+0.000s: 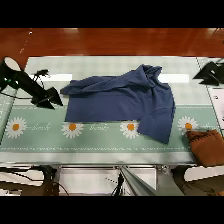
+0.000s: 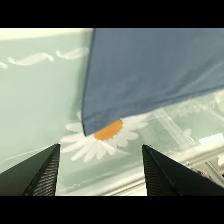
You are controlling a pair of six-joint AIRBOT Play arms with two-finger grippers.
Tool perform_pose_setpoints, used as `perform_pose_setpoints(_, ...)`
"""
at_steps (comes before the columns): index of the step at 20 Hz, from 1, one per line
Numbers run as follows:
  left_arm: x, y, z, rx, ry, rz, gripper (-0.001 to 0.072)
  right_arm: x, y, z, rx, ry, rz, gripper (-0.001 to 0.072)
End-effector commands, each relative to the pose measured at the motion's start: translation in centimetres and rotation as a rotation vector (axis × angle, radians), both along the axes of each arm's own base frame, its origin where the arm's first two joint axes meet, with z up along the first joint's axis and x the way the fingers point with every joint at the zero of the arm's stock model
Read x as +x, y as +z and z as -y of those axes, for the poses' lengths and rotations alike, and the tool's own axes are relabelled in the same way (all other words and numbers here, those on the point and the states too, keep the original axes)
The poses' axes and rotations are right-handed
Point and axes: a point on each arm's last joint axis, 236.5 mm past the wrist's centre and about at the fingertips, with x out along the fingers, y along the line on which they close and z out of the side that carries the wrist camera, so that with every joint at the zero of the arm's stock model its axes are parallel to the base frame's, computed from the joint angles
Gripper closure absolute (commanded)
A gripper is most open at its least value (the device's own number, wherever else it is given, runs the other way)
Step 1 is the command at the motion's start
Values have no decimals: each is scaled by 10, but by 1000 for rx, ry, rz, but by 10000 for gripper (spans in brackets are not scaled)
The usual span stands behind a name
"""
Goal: Fold the shirts.
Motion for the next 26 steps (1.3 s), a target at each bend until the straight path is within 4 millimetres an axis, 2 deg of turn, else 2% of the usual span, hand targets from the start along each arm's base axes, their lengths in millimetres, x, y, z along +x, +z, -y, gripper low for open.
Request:
perform_pose_setpoints(1,-31,-25,13,-61,12,-73,103,-30,-6,14,111,-97,55,169)
perform_pose_setpoints(3,-33,-38,15,-56,39,-68,104,-39,-16,19,117,-130,43,171)
perform_pose_setpoints(5,-25,-45,24,-82,91,-37,104,-42,-21,18,122,-123,39,172)
perform_pose_setpoints(8,-15,-57,34,-97,149,4,104,-38,-17,13,139,-115,58,173)
perform_pose_setpoints(12,-21,-75,55,-90,119,-12,116,-37,-16,12,144,-115,61,172)
perform_pose_setpoints(13,-23,-79,63,-98,109,-24,226,-39,-16,12,146,-112,56,172)
perform_pose_setpoints(14,-25,-81,68,-104,102,-35,480,-43,-19,12,139,-104,41,172)
perform_pose_setpoints(15,-26,-82,71,-105,97,-42,668,-47,-24,14,126,-102,22,173)
perform_pose_setpoints(17,-26,-81,71,-107,96,-41,685,-60,-42,10,135,-104,-35,172)
perform_pose_setpoints(20,-26,-81,70,-108,99,-41,685,-79,-76,-7,187,-137,-110,172)
perform_pose_setpoints(22,-25,-80,71,-112,101,-41,686,-82,-95,-11,199,-184,-122,172)
perform_pose_setpoints(26,-25,-80,71,-112,100,-40,686,-74,-117,-25,182,-211,-99,172)
